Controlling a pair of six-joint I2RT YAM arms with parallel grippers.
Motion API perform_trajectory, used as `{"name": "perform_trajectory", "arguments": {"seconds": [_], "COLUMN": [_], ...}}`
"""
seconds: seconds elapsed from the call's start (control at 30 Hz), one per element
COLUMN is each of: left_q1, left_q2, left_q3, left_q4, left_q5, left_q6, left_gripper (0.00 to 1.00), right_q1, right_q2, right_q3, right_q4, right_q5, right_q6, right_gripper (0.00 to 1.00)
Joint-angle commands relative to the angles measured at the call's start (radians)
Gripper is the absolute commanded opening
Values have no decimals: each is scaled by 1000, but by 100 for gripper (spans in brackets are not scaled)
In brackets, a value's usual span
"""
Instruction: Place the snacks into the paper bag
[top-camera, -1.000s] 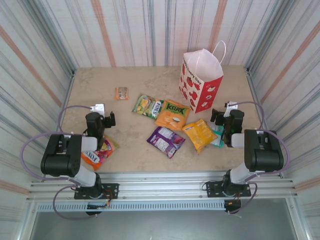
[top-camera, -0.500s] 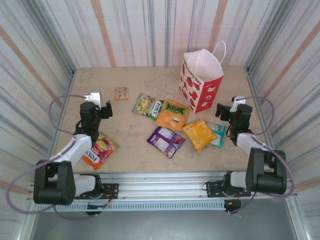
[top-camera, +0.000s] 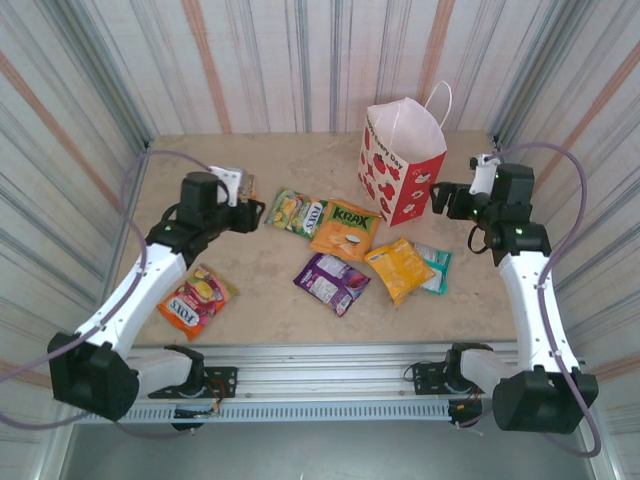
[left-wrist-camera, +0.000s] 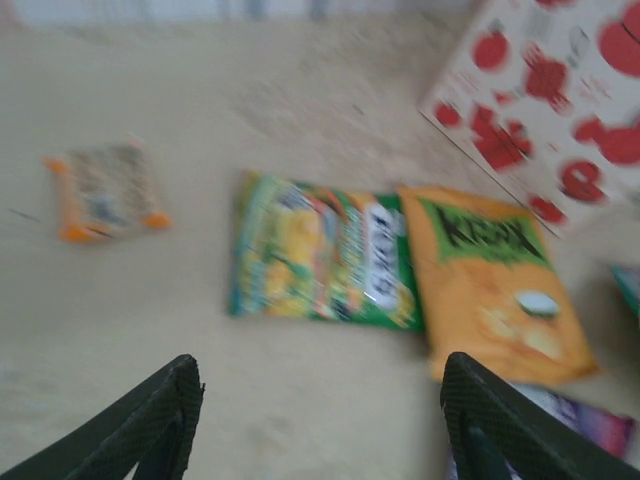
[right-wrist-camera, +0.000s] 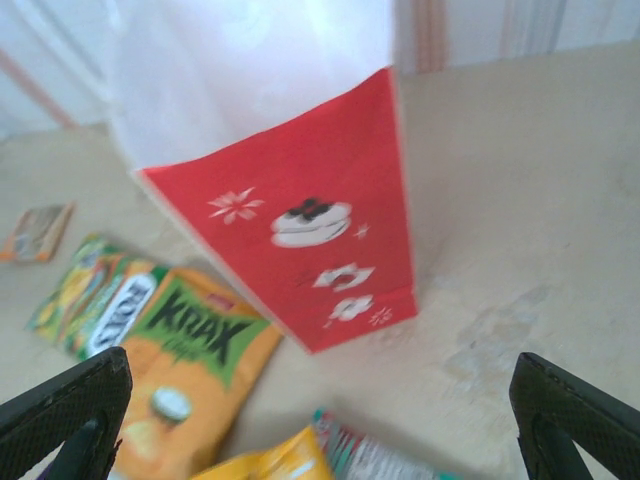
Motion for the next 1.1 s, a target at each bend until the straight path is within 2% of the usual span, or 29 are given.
{"name": "perform_trajectory", "arguments": {"seconds": [0.0,0.07,0.17,0.27,0.57,0.77,1.07], "left_q1": [-72,-134,-244,-327,-436,-463,-483], "left_q2": [70,117,179,248,511,672,787], "left_q3": [31,43,58,56,27,121,184], "left_q4": [-99,-53,38,170,570,633,703], "left_q5": [138,188,216,258,312,343,384], "left_q6": [-124,-210,-341,-470,-798,-859,-916], "left_gripper": [63,62,61,61,58,57,55], "right_q1": [11,10,-16,-77,-89,-89,-89], "right_q2": [20,17,9,5,12,-6,-20], "right_q3": [46,34,-21,-100,-269,-332,-345], "right_q4": [-300,-343,-362,-302,-89,6,31], "right_q5": [-75,-96,-52,-135,-227,-254,-266], "right_q6": [52,67,114,158,271,315,311], "right_gripper": [99,99,99,99,96,95,95]}}
